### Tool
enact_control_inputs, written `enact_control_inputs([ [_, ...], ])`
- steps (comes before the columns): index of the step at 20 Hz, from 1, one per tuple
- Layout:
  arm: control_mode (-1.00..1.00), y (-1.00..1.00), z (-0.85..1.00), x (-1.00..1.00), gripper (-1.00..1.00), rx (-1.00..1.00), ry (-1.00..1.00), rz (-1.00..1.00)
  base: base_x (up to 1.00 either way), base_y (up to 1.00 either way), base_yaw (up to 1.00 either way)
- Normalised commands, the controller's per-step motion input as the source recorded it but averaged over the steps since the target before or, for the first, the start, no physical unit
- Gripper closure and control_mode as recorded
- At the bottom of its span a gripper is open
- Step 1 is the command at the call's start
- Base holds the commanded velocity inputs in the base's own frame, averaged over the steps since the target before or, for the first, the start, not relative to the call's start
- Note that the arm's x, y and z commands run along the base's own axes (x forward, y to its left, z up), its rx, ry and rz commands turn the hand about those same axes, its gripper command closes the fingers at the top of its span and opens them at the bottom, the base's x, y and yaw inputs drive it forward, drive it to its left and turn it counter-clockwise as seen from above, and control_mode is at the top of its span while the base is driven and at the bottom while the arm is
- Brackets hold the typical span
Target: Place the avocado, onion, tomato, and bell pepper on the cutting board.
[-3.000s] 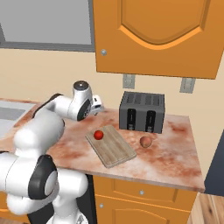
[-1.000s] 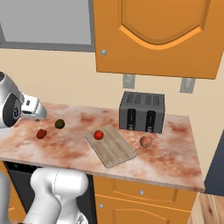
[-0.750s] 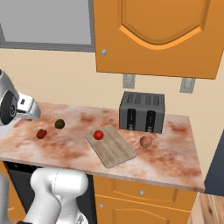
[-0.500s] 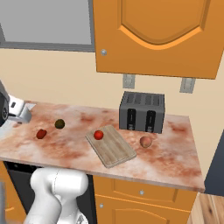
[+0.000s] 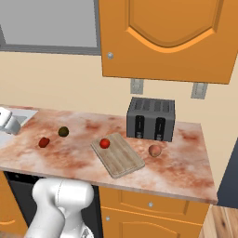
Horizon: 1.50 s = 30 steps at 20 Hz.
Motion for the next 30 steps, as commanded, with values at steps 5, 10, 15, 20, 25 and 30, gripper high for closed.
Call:
enact_control_inputs([
  [5, -1.0, -0.14, -0.04, 0.16, -1.0, 0.0, 0.07, -0.17, 0.0, 0.0, 0.0],
  [10, -1.0, -0.18, -0.05, 0.31, -1.0, 0.03, 0.15, -0.06, 0.0, 0.0, 0.0],
  [15, -1.0, -0.36, -0.02, 0.16, -1.0, 0.09, 0.07, 0.0, 0.0, 0.0, 0.0],
  [20, -1.0, -0.05, -0.19, 0.16, -1.0, -0.06, 0.03, 0.05, 0.0, 0.0, 0.0],
  [25, -1.0, 0.0, -0.28, 0.26, -1.0, -0.04, 0.02, 0.03, 0.0, 0.0, 0.0],
  [30, -1.0, 0.0, -0.07, 0.18, -1.0, 0.06, 0.0, 0.16, 0.0, 0.0, 0.0],
])
